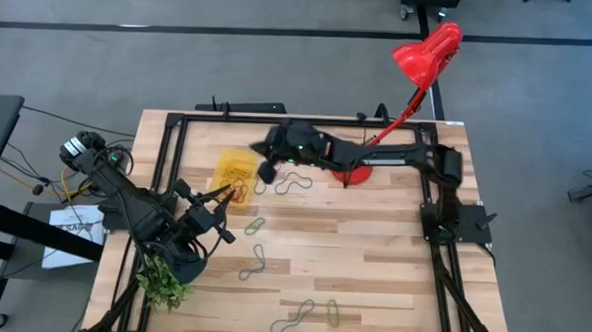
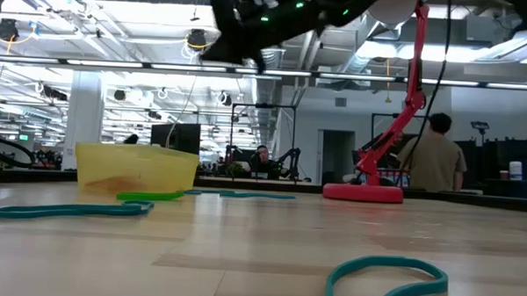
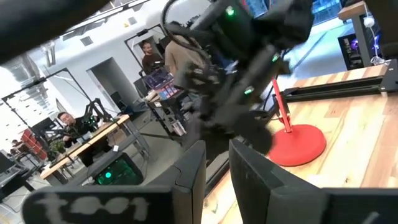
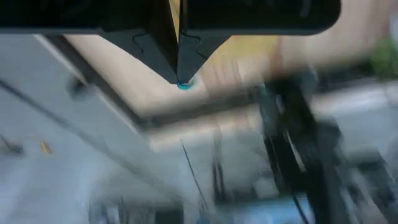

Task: Pick and place items into bin
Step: Put the blue rubber band into the yellow bin

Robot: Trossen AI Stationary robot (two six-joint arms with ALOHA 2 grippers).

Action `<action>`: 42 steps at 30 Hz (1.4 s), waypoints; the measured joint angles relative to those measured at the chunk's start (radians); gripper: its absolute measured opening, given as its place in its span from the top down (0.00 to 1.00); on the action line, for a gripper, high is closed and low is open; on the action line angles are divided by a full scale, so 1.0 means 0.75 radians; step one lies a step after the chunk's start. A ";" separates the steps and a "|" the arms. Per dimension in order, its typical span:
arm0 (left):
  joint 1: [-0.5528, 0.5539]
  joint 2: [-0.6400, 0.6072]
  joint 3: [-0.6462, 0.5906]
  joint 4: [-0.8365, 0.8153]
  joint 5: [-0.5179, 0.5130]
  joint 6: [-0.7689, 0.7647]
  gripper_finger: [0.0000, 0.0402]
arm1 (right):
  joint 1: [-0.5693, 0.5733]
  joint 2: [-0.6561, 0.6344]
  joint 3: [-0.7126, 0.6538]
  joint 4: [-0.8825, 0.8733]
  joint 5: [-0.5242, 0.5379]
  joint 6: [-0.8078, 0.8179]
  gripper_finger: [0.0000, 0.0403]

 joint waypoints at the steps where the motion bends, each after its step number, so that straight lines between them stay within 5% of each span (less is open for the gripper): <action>1: 0.000 0.001 0.000 0.000 0.001 0.000 0.85 | 0.001 0.037 0.007 0.080 -0.008 0.002 1.00; 5: 0.000 0.000 0.000 0.000 0.000 0.001 0.85 | -0.002 0.185 0.044 0.246 -0.013 -0.002 1.00; 10: 0.000 0.000 0.000 -0.004 0.000 0.005 0.85 | -0.002 0.306 0.155 0.219 -0.092 0.078 1.00; 15: 0.000 0.000 0.000 -0.005 0.000 0.019 0.85 | -0.009 0.419 0.244 0.117 0.018 0.102 1.00; 18: 0.000 0.000 0.000 -0.004 0.001 0.019 0.85 | -0.017 0.464 0.287 0.091 -0.029 0.139 0.99; 30: -0.001 0.000 0.000 -0.005 0.001 0.019 0.85 | -0.018 0.527 0.326 -0.032 -0.116 0.140 0.80; 35: -0.001 0.000 0.000 -0.008 0.001 0.019 0.85 | -0.012 0.449 0.324 -0.275 -0.137 0.093 0.79; 42: 0.000 0.000 0.000 -0.016 0.001 0.018 0.85 | -0.014 0.222 0.325 -1.026 -0.135 -0.076 0.79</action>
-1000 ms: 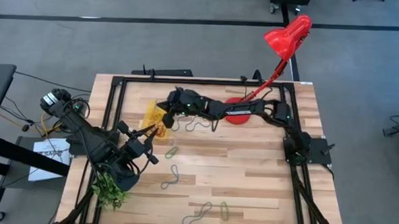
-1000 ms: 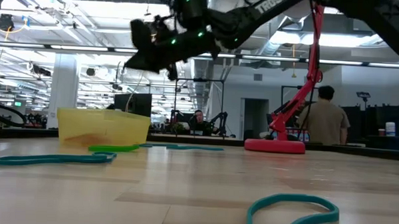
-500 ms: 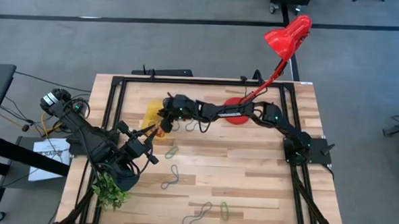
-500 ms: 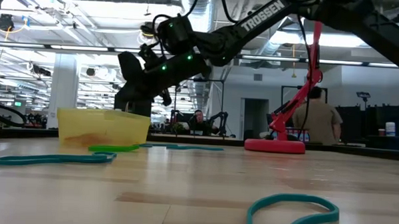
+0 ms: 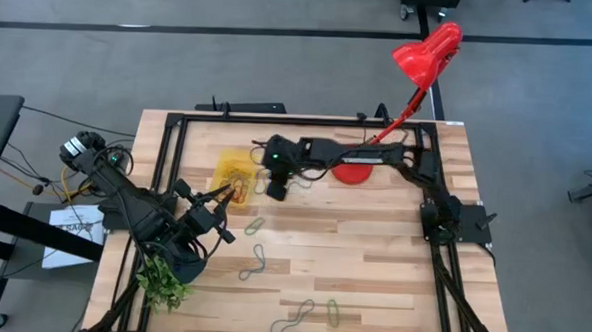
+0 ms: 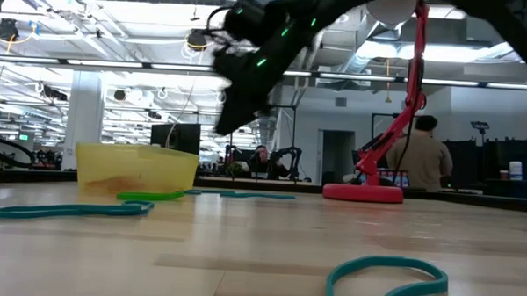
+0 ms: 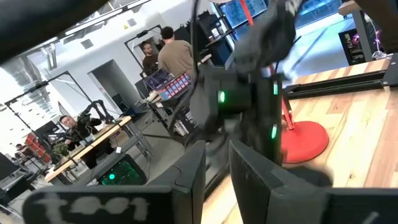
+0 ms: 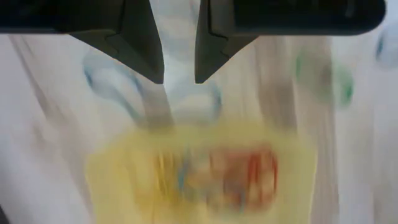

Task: Pick and place items into bin
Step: Put the blue rubber band into the yellow bin

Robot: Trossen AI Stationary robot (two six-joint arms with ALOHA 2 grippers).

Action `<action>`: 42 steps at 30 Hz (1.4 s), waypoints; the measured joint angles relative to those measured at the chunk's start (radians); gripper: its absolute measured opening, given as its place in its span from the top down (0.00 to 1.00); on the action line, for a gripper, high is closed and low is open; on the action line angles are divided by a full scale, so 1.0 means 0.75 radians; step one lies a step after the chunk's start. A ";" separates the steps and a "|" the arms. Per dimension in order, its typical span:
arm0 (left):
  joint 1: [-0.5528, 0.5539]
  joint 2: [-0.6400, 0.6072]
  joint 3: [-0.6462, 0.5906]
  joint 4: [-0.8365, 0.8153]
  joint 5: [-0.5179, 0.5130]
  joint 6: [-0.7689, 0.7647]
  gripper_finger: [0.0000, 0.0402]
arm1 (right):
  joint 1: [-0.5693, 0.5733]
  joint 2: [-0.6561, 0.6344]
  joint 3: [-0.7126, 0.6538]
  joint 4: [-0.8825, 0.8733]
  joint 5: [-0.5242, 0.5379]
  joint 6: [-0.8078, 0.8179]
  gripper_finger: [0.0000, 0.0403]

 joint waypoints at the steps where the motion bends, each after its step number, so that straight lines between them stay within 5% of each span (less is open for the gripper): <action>1: 0.000 0.000 0.000 0.000 0.000 0.000 0.85 | -0.004 -0.035 0.001 -0.097 0.000 -0.026 0.80; 8: 0.000 0.000 0.000 0.001 0.001 0.000 0.85 | -0.061 -0.095 -0.011 -0.434 0.038 -0.034 0.81; 25: 0.000 0.000 0.000 0.001 0.004 -0.001 0.85 | -0.109 -0.087 -0.394 -0.020 0.012 0.104 0.81; 42: 0.000 0.000 0.000 0.001 -0.001 -0.001 0.85 | -0.044 -0.044 -0.397 0.055 0.129 0.135 0.81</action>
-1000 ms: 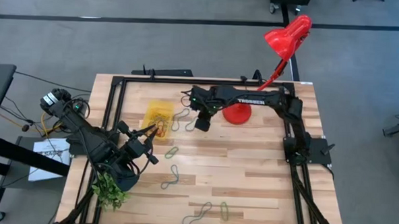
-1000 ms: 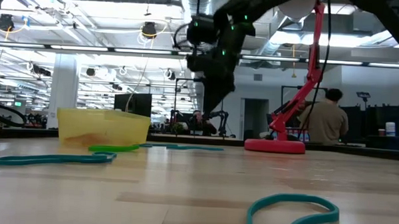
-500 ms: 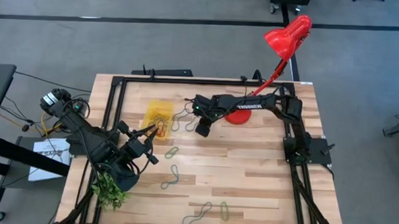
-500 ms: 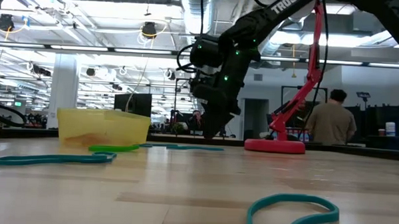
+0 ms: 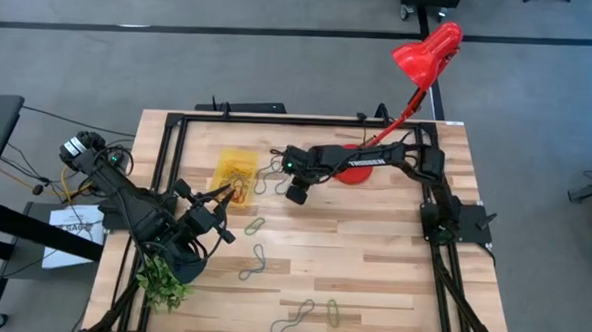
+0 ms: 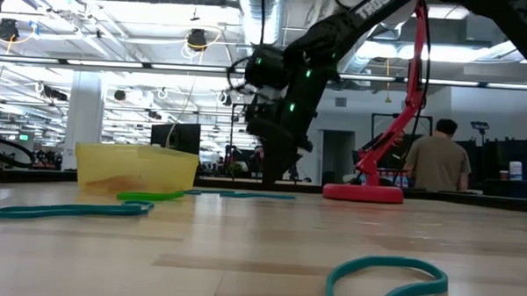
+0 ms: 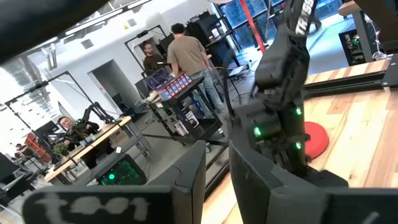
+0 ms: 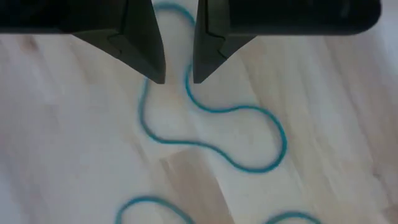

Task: Pick and place items into bin
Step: Put the blue rubber band into the yellow bin

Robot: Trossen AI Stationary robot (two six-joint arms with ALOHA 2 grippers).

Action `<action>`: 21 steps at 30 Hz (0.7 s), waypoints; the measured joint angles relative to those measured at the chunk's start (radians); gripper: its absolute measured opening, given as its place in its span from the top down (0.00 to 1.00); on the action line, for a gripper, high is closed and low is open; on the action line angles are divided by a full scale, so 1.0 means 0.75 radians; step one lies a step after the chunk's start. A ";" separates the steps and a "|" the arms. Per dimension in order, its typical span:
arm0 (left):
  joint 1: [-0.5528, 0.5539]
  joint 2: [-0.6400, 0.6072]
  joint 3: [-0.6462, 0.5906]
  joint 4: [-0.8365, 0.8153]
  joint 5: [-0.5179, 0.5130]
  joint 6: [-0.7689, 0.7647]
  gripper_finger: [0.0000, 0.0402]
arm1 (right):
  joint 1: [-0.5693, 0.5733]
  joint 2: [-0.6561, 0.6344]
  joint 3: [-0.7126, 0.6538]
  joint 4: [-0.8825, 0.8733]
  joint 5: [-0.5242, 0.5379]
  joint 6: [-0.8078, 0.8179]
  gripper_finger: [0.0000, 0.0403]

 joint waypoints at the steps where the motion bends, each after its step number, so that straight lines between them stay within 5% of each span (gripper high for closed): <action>1: 0.000 0.000 0.000 0.000 0.001 0.000 0.85 | 0.004 0.006 -0.006 -0.022 0.000 0.000 0.81; 15: 0.000 0.001 0.000 0.001 0.001 0.000 0.85 | 0.021 0.077 0.003 0.043 0.009 0.010 0.83; 21: 0.001 0.001 0.000 0.001 0.000 -0.001 0.85 | 0.022 0.080 0.002 0.049 0.011 0.009 0.97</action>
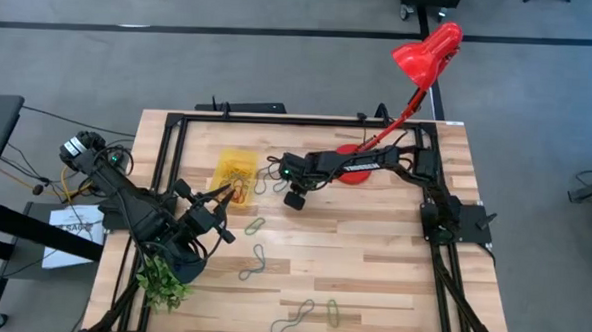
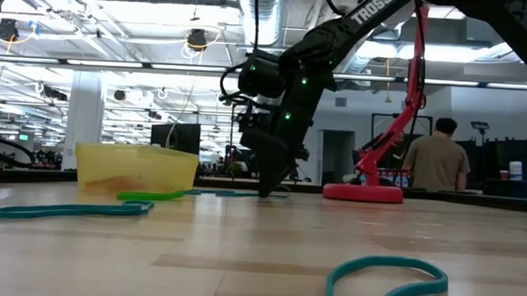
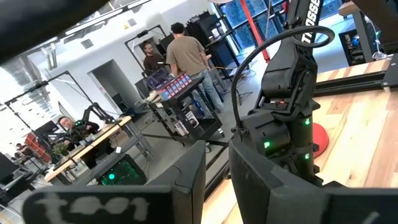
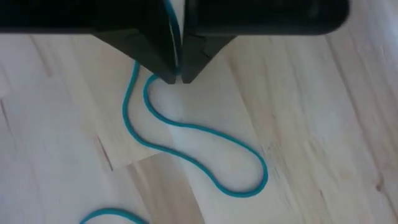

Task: Pick and place items into bin
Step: Put the blue rubber band into the yellow bin

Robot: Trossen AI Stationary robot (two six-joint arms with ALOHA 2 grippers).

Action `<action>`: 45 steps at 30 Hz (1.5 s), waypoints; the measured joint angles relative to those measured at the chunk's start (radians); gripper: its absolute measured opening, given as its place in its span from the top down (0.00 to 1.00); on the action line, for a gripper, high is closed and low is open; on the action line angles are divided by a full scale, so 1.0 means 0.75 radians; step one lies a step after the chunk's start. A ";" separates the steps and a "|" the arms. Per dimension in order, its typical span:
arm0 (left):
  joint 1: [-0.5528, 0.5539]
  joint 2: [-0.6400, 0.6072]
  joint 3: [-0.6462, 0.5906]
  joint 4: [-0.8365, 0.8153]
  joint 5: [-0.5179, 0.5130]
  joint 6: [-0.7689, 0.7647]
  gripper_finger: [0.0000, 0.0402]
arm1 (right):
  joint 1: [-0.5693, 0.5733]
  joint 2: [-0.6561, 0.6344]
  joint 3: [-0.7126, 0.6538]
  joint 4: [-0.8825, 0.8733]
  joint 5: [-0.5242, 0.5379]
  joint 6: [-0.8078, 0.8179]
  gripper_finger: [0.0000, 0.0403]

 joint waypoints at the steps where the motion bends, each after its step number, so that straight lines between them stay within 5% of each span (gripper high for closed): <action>1: 0.000 0.000 0.000 0.000 0.000 0.000 0.85 | 0.001 0.000 0.000 0.003 0.001 -0.001 0.98; 8: 0.000 0.000 0.000 0.000 0.000 0.000 0.85 | 0.047 0.000 0.087 -0.016 0.004 -0.010 0.99; 16: 0.000 -0.001 0.000 0.001 0.000 0.002 0.85 | 0.121 -0.034 0.419 0.059 0.114 -0.115 0.99; 24: -0.001 0.000 0.000 0.016 0.001 0.010 0.85 | 0.095 -0.011 0.491 0.645 -0.089 -0.095 1.00; 31: -0.001 0.000 0.000 0.038 0.001 0.035 0.85 | 0.092 0.134 0.488 0.715 -0.157 -0.035 1.00; 45: -0.001 0.000 0.000 0.036 0.001 0.036 0.85 | 0.065 0.238 0.487 0.677 -0.141 -0.040 0.76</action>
